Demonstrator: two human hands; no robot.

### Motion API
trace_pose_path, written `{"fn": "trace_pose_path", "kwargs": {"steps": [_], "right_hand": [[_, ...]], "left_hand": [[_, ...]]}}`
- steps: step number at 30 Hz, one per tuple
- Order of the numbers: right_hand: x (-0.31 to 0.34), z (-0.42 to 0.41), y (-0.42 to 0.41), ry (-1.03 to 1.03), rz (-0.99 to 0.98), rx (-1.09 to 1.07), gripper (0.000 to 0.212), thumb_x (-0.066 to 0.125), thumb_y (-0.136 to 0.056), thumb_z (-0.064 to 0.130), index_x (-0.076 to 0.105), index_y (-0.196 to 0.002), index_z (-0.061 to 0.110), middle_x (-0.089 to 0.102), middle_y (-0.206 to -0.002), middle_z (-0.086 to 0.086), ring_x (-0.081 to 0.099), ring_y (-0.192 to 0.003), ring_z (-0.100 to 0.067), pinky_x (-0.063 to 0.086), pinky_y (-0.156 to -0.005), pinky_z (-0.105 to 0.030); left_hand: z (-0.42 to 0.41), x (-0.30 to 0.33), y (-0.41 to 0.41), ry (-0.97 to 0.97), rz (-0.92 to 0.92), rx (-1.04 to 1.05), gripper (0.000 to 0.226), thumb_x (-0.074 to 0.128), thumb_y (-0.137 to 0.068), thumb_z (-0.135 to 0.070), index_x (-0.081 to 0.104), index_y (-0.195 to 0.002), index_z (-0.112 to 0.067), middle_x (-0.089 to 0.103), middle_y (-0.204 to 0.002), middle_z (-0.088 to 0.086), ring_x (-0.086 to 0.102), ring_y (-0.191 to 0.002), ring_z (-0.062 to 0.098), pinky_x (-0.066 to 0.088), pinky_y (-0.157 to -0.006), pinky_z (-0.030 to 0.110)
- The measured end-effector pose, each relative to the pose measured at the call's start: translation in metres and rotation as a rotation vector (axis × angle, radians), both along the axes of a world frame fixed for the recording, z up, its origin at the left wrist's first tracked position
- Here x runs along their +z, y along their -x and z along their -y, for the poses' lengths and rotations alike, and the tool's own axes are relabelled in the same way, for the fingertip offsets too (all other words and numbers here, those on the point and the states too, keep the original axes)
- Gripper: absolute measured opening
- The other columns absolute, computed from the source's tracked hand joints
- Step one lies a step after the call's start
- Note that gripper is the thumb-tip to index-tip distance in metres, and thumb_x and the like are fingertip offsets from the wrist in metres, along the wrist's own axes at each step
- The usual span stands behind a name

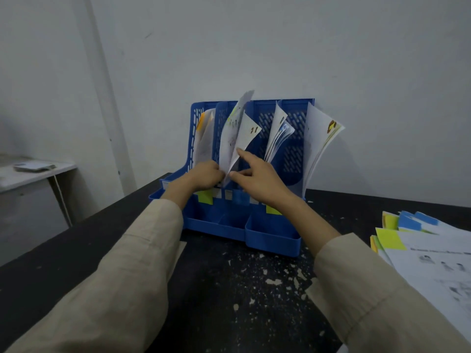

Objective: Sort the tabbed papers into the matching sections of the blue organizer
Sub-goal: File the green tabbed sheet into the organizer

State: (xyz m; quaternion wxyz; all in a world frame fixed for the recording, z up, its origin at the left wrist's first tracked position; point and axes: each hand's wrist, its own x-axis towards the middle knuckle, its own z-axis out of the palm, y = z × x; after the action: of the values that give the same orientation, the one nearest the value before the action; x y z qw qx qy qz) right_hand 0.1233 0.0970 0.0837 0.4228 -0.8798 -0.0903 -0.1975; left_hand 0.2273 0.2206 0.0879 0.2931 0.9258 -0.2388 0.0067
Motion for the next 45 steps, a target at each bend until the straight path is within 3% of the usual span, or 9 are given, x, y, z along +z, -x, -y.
{"fn": "trace_pose_path", "kwargs": {"steps": [3, 7, 16, 19, 24, 28, 32, 38, 45], "right_hand": [[-0.002, 0.001, -0.002, -0.002, -0.01, 0.006, 0.064, 0.052, -0.096, 0.018, 0.019, -0.151, 0.017, 0.054, -0.117, -0.008, 0.045, -0.089, -0.008, 0.047, -0.091, -0.032], [-0.003, 0.0, -0.002, 0.005, -0.003, 0.011, 0.064, 0.052, -0.096, 0.018, 0.019, -0.15, 0.016, 0.036, -0.148, -0.009, 0.046, -0.125, -0.023, 0.04, -0.105, -0.041], [-0.003, -0.001, -0.003, 0.014, 0.009, -0.005, 0.064, 0.053, -0.095, 0.019, 0.02, -0.15, 0.015, 0.038, -0.148, -0.009, 0.045, -0.128, -0.025, 0.04, -0.104, -0.043], [-0.003, -0.003, -0.003, 0.012, 0.012, -0.006, 0.064, 0.053, -0.095, 0.019, 0.021, -0.15, 0.015, 0.036, -0.149, -0.007, 0.043, -0.13, -0.024, 0.039, -0.105, -0.041], [-0.002, -0.002, -0.004, 0.013, 0.006, -0.013, 0.064, 0.053, -0.095, 0.018, 0.019, -0.15, 0.016, 0.04, -0.146, -0.009, 0.045, -0.127, -0.022, 0.039, -0.1, -0.03], [-0.001, -0.003, -0.004, 0.016, 0.026, -0.025, 0.063, 0.053, -0.095, 0.016, 0.022, -0.149, 0.015, 0.041, -0.145, -0.01, 0.047, -0.126, -0.023, 0.039, -0.103, -0.031], [-0.003, -0.003, -0.004, 0.026, 0.03, -0.03, 0.064, 0.053, -0.094, 0.016, 0.021, -0.149, 0.015, 0.036, -0.149, -0.008, 0.044, -0.129, -0.024, 0.039, -0.105, -0.037], [-0.003, -0.002, -0.003, 0.028, 0.026, -0.013, 0.064, 0.052, -0.095, 0.015, 0.021, -0.15, 0.015, 0.033, -0.151, -0.007, 0.044, -0.129, -0.025, 0.037, -0.106, -0.039], [-0.001, -0.006, -0.002, 0.024, 0.03, -0.012, 0.063, 0.051, -0.096, 0.016, 0.02, -0.15, 0.014, 0.025, -0.154, -0.004, 0.045, -0.127, -0.022, 0.037, -0.105, -0.033]], "left_hand": [[0.004, 0.009, 0.005, 0.14, 0.171, 0.062, 0.033, 0.045, -0.096, -0.024, 0.05, -0.07, -0.005, 0.049, -0.064, 0.007, 0.046, -0.065, 0.022, 0.032, -0.055, 0.03], [0.011, 0.029, 0.006, 0.103, 0.374, 0.115, 0.026, 0.039, -0.097, -0.007, 0.056, -0.08, 0.004, 0.06, -0.09, 0.028, 0.055, -0.083, 0.037, 0.035, -0.066, 0.033], [-0.002, 0.036, -0.002, -0.011, 0.686, 0.19, 0.023, 0.039, -0.096, -0.005, 0.05, -0.114, 0.006, 0.059, -0.102, 0.03, 0.057, -0.084, 0.039, 0.032, -0.064, 0.033], [0.002, 0.025, 0.003, 0.006, 0.646, 0.12, 0.029, 0.04, -0.096, -0.001, 0.048, -0.123, 0.004, 0.057, -0.111, 0.031, 0.058, -0.085, 0.037, 0.033, -0.064, 0.033], [0.009, 0.007, 0.004, 0.119, 0.342, 0.092, 0.023, 0.039, -0.094, 0.001, 0.057, -0.086, 0.014, 0.058, -0.084, 0.029, 0.055, -0.079, 0.036, 0.04, -0.066, 0.04], [0.014, -0.004, 0.006, 0.19, 0.089, 0.051, 0.039, 0.042, -0.089, 0.002, 0.042, -0.051, -0.007, 0.044, -0.056, 0.008, 0.04, -0.057, 0.021, 0.029, -0.052, 0.031], [0.014, -0.002, -0.001, 0.272, 0.0, 0.108, 0.034, 0.042, -0.093, -0.003, 0.041, -0.061, -0.016, 0.044, -0.065, 0.001, 0.044, -0.062, 0.016, 0.043, -0.061, 0.027], [0.013, 0.015, 0.002, 0.266, 0.087, 0.058, 0.028, 0.036, -0.1, -0.026, 0.05, -0.089, -0.005, 0.046, -0.075, 0.003, 0.048, -0.079, 0.023, 0.027, -0.056, 0.03], [0.007, 0.027, -0.01, 0.349, 0.297, 0.265, 0.036, 0.029, -0.102, -0.012, 0.054, -0.109, 0.013, 0.059, -0.106, 0.033, 0.056, -0.097, 0.044, 0.034, -0.068, 0.032]]}}
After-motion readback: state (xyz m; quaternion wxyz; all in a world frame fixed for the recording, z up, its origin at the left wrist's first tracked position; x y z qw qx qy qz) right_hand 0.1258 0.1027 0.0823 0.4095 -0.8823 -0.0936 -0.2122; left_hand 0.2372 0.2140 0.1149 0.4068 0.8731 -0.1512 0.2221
